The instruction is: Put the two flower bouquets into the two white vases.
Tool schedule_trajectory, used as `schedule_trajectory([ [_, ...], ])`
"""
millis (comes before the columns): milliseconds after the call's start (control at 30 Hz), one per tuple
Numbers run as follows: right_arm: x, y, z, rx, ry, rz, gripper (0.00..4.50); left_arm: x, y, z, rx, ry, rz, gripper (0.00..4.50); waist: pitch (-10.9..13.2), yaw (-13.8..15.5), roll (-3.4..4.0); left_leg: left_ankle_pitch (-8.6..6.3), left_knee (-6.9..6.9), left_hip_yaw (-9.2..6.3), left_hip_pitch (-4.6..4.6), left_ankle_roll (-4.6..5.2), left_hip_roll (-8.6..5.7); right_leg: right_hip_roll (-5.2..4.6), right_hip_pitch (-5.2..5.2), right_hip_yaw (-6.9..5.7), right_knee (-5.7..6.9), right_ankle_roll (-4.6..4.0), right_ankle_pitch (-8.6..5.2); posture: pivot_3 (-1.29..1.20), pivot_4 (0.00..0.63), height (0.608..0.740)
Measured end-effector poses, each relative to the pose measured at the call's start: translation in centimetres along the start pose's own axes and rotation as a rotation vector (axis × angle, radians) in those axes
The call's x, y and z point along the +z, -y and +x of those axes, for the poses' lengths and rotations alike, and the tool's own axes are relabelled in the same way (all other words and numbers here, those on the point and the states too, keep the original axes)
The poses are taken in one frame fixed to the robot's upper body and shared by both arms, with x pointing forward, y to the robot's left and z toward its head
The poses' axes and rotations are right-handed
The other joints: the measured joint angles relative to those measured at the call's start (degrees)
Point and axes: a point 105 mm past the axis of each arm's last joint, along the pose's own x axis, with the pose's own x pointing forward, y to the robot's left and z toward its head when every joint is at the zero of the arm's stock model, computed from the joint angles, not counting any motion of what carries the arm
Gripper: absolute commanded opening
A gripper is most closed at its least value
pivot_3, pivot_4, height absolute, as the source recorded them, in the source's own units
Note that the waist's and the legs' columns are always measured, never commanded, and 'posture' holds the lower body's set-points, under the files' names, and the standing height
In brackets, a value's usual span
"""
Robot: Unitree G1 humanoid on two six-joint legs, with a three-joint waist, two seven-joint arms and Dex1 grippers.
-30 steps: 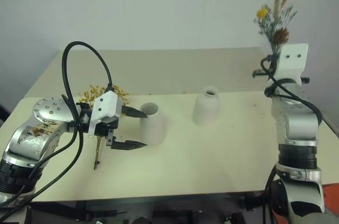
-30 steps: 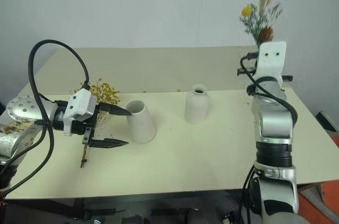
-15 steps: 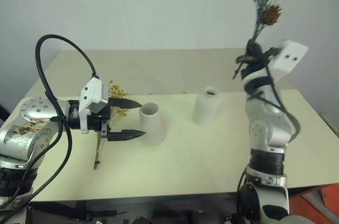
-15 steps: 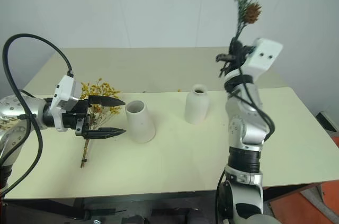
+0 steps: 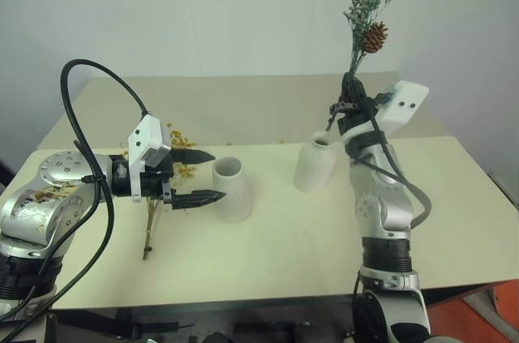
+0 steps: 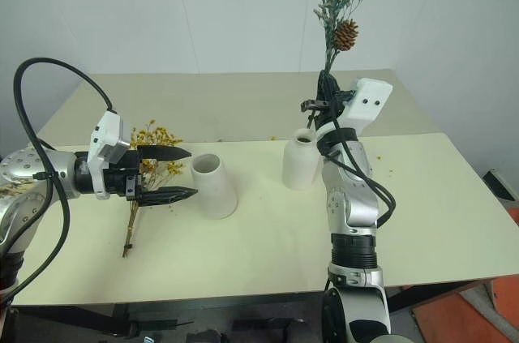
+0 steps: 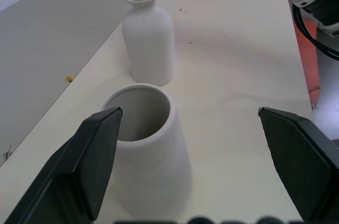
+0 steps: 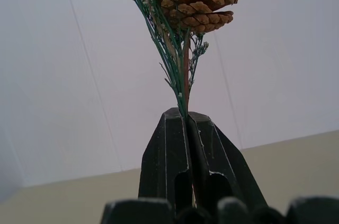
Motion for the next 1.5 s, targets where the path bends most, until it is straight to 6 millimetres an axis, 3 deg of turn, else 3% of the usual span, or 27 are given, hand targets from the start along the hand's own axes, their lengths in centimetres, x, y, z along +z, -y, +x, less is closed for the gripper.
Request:
schedule_trajectory([
  [233, -2.2, 0.3, -0.6, 0.015, -0.046, 0.003, 0.08, -0.3, -0.1, 0.2, 0.018, -0.01, -0.035, 4.5, 0.0, 0.0, 0.0, 0.0, -0.01, 0.0, 0.0, 0.0, -0.01, -0.01, 0.0, 0.0, 0.0, 0.0, 0.0, 0.0, 0.15, 0.74],
  [933, -3.8, 0.5, -2.2, 0.041, -0.039, -0.068, 0.08, -0.3, 0.3, 0.3, 0.012, -0.017, -0.031, 4.5, 0.0, 0.0, 0.01, 0.0, -0.05, 0.0, 0.03, 0.0, -0.01, -0.01, 0.0, 0.01, -0.01, -0.01, 0.0, 0.0, 0.15, 0.74],
  [1033, -4.0, 0.5, -2.4, 0.045, -0.044, -0.075, 0.68, -0.2, 0.3, 0.3, 0.011, -0.015, -0.029, 4.5, 0.0, 0.0, 0.01, 0.0, -0.05, 0.0, 0.03, -0.01, -0.01, -0.01, 0.0, 0.01, -0.01, -0.01, 0.0, 0.0, 0.15, 0.74],
  [1367, -4.1, 0.5, -3.0, 0.049, -0.042, -0.103, 3.99, -0.2, 0.4, 0.6, 0.008, -0.006, -0.009, 4.5, 0.0, 0.1, 0.01, 0.0, -0.07, 0.0, 0.03, -0.01, -0.01, -0.01, 0.0, 0.01, -0.02, -0.01, 0.0, 0.0, 0.15, 0.74],
  [1433, -4.0, 0.6, -3.5, 0.045, -0.041, -0.107, 4.48, -0.2, 0.4, 0.6, 0.009, -0.007, -0.007, 4.5, 0.0, 0.1, 0.01, 0.0, -0.08, 0.0, 0.03, -0.01, -0.01, -0.01, 0.0, 0.02, -0.02, -0.01, 0.0, 0.0, 0.15, 0.74],
  [1500, -3.7, 0.6, -4.0, 0.045, -0.032, -0.111, 4.48, -0.2, 0.4, 0.6, 0.01, -0.005, -0.002, 4.5, 0.0, 0.1, 0.01, 0.0, -0.07, 0.0, 0.03, -0.01, -0.01, -0.01, 0.0, 0.02, -0.02, 0.0, 0.0, 0.0, 0.15, 0.74],
])
